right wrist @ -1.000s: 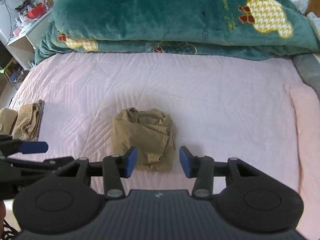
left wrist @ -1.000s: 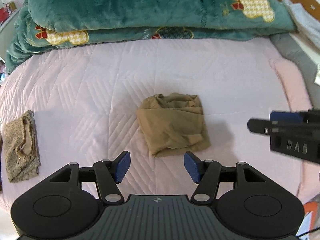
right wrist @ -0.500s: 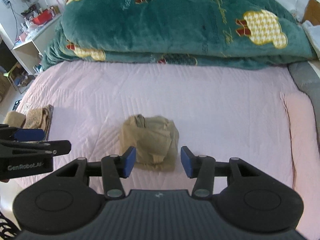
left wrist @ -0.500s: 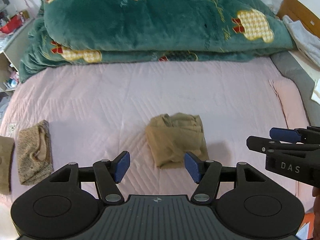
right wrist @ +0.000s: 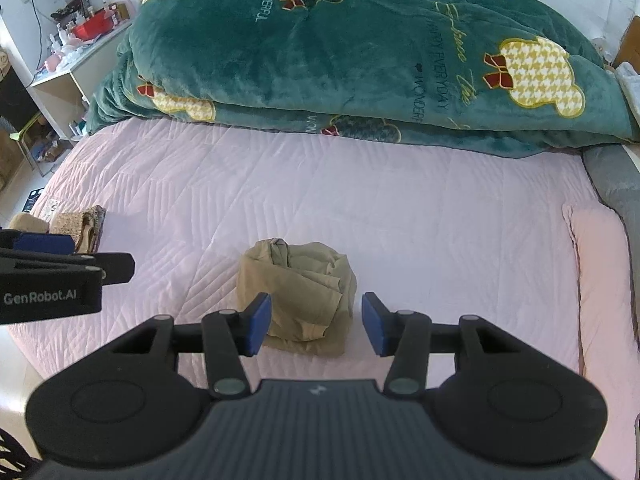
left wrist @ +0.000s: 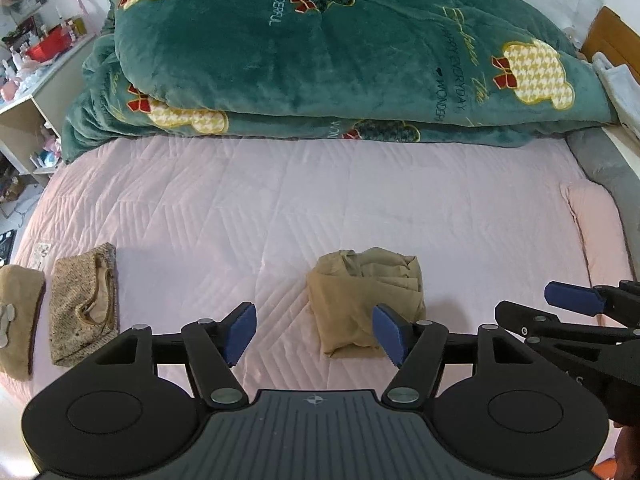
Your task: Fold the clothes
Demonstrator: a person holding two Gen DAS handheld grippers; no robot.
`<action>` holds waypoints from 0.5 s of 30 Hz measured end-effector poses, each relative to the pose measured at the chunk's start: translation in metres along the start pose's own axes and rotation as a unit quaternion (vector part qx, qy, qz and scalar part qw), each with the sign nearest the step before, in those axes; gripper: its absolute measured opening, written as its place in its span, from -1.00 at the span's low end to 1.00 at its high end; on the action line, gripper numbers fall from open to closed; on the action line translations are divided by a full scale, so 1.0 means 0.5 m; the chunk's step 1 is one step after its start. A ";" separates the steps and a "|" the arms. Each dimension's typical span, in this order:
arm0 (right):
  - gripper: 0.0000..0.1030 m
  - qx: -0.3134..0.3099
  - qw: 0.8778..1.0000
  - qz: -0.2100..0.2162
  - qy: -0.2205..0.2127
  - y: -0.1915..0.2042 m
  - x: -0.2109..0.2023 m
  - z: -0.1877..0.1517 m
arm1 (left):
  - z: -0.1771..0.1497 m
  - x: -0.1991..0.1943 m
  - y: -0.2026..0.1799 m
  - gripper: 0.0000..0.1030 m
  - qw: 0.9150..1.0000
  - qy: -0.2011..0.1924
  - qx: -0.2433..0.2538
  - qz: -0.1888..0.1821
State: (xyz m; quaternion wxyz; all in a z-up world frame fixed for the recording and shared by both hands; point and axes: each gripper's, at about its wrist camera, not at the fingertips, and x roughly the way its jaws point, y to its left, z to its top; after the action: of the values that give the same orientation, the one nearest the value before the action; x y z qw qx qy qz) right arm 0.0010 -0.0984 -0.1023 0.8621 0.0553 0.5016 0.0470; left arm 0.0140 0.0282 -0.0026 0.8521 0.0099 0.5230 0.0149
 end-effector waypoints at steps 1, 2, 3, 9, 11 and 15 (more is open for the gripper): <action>-0.03 -0.001 1.000 -0.001 0.000 0.000 0.000 0.000 | 0.001 0.001 -0.001 0.30 1.000 0.000 -0.001 0.001; -0.03 -0.002 1.000 -0.002 -0.001 0.001 0.000 0.000 | 0.002 0.002 -0.001 0.31 1.000 0.000 -0.001 0.000; -0.03 -0.003 1.000 -0.002 -0.001 0.000 -0.001 0.000 | 0.003 0.003 -0.003 0.31 1.000 0.000 -0.001 -0.002; -0.03 -0.003 1.000 -0.003 0.001 -0.007 -0.001 -0.002 | 0.004 0.006 -0.014 0.33 1.000 -0.001 0.007 0.002; -0.03 -0.002 1.000 -0.003 0.001 -0.011 -0.001 -0.002 | 0.004 0.007 -0.019 0.33 1.000 -0.001 0.011 0.000; -0.03 0.001 1.000 -0.004 0.003 -0.015 0.000 -0.005 | 0.004 0.008 -0.027 0.33 1.000 -0.001 0.017 -0.009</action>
State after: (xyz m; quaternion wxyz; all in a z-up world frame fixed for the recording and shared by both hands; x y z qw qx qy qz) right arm -0.0011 -0.1055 -0.1046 0.8609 0.0544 0.5041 0.0431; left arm 0.0179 0.0147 -0.0059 0.8522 0.0196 0.5228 -0.0016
